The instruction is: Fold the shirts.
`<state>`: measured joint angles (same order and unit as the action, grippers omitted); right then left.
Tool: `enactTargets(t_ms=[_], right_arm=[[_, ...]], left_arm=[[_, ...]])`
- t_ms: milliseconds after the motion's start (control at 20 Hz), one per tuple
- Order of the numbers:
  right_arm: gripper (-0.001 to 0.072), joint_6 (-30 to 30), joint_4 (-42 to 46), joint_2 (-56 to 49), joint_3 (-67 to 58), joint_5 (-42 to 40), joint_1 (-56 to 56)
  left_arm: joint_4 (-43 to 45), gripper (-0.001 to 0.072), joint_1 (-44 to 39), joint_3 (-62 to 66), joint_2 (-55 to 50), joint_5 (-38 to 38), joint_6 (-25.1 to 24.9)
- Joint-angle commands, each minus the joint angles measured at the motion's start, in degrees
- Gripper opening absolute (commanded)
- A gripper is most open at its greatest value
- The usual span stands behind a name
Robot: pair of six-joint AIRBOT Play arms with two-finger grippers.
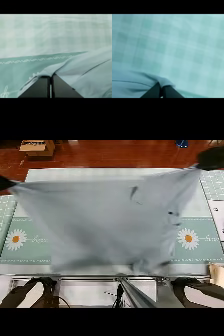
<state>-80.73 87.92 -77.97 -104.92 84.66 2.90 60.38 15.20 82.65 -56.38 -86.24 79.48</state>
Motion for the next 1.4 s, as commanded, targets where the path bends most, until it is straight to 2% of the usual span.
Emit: enactTargets(t_ms=[0, 150, 400, 550, 750, 1150, 1350], right_arm=[[0.0026, -3.5, -3.0, -9.0, -0.1, -14.8, 2.1], [0.0026, -6.6, -4.9, -14.0, -0.1, -23.2, 2.1], [0.0026, -8.7, -5.0, -22.0, -0.1, -28.5, 2.0], [0.0026, -9.8, -2.8, -25.6, 0.0, -27.8, 1.8], [0.0026, -17.4, 6.4, -26.1, -0.1, -28.7, 0.5], [0.0026, -17.6, 1.6, -26.0, -0.1, -28.5, -0.3], [0.0026, -17.3, 1.0, -24.8, -0.1, -17.8, -0.3]], left_arm=[[-0.8, 0.0018, -2.9, -1.1, -11.7, 9.3, -3.5], [-0.8, 0.0018, -4.8, -1.1, -19.8, 17.9, -5.1], [-0.8, 0.0018, -5.0, -1.1, -28.6, 28.7, -3.3], [1.3, 0.0018, -5.0, -1.1, -30.2, 33.6, -3.2], [10.7, 0.0018, -4.9, -1.1, -30.4, 34.2, 1.5], [9.7, 0.0018, -7.9, -1.1, -33.7, 35.2, 1.8], [9.7, 0.0019, -7.7, -1.1, -32.9, 32.3, 2.2]])
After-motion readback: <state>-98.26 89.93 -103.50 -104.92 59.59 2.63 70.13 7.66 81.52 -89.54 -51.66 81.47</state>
